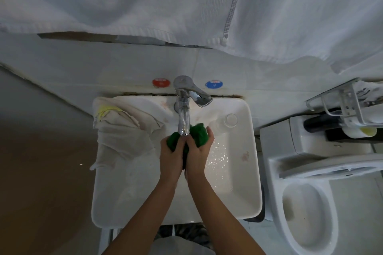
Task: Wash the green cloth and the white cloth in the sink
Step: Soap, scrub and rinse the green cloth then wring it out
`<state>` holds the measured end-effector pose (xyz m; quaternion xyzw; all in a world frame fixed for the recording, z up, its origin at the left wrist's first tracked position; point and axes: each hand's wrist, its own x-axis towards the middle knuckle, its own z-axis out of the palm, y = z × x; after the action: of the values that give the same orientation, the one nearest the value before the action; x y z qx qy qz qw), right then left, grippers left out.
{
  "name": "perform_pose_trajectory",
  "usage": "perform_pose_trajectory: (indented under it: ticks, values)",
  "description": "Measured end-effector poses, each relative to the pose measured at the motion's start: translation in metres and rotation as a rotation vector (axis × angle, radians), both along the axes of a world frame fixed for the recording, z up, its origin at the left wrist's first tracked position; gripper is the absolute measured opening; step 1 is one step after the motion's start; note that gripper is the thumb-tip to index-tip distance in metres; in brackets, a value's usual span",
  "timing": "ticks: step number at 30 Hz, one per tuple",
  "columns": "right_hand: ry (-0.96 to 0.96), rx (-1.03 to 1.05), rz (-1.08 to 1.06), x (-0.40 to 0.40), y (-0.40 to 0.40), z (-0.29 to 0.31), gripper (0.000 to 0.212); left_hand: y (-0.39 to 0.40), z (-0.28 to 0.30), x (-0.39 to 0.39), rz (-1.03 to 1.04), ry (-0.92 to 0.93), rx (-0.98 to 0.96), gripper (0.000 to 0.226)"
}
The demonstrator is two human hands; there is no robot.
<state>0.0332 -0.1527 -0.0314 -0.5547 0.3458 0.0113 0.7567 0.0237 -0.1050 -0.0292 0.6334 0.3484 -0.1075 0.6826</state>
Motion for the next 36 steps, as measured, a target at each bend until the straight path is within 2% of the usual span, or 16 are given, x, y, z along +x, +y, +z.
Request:
perform_pose_trajectory:
  ticks: [1, 3, 5, 9, 11, 13, 17, 21, 26, 30, 32, 34, 36]
  values:
    - [0.001, 0.018, 0.038, -0.001, -0.002, 0.0, 0.063, 0.0, 0.003, 0.0, 0.025, -0.021, 0.014, 0.033]
    - [-0.021, 0.022, 0.135, -0.003, -0.006, -0.001, 0.051, 0.001, 0.003, 0.001, 0.045, -0.089, 0.046, 0.024]
    - [-0.058, -0.003, 0.23, -0.005, -0.01, -0.001, 0.035, 0.004, 0.003, 0.003, 0.046, -0.164, 0.028, 0.027]
    - [-0.023, 0.03, 0.349, -0.008, -0.015, 0.003, 0.024, 0.007, 0.01, 0.008, 0.084, -0.193, -0.06, 0.029]
    - [0.026, 0.006, 0.387, -0.008, -0.012, 0.002, 0.02, 0.006, 0.008, 0.009, 0.074, -0.215, 0.007, 0.021]
    - [0.061, -0.037, 0.367, -0.008, -0.007, 0.001, 0.019, 0.005, 0.004, 0.008, 0.01, -0.247, 0.187, 0.01]
    - [0.14, -0.053, 0.197, -0.008, 0.002, 0.002, 0.027, 0.001, -0.001, 0.005, -0.02, -0.227, 0.357, 0.031]
    - [0.14, -0.164, 0.113, -0.003, 0.003, 0.0, 0.037, 0.003, -0.007, 0.005, -0.064, -0.237, 0.482, 0.037]
    - [0.117, -0.295, 0.093, -0.001, -0.001, 0.0, 0.039, 0.0, -0.006, 0.004, -0.083, -0.235, 0.434, 0.038]
    - [0.088, -0.274, 0.059, -0.001, -0.002, -0.001, 0.034, -0.002, 0.003, 0.007, -0.035, -0.186, 0.22, 0.012]
    - [0.064, -0.245, 0.036, -0.002, -0.003, -0.002, 0.024, -0.002, 0.008, 0.008, -0.008, -0.149, 0.114, 0.026]
    - [0.035, -0.171, 0.013, -0.004, -0.002, 0.0, 0.015, -0.003, 0.016, 0.009, -0.004, -0.119, 0.004, 0.023]
    - [0.08, 0.02, -0.046, -0.004, 0.0, 0.004, 0.034, -0.003, 0.022, 0.008, 0.07, -0.068, -0.171, 0.014]
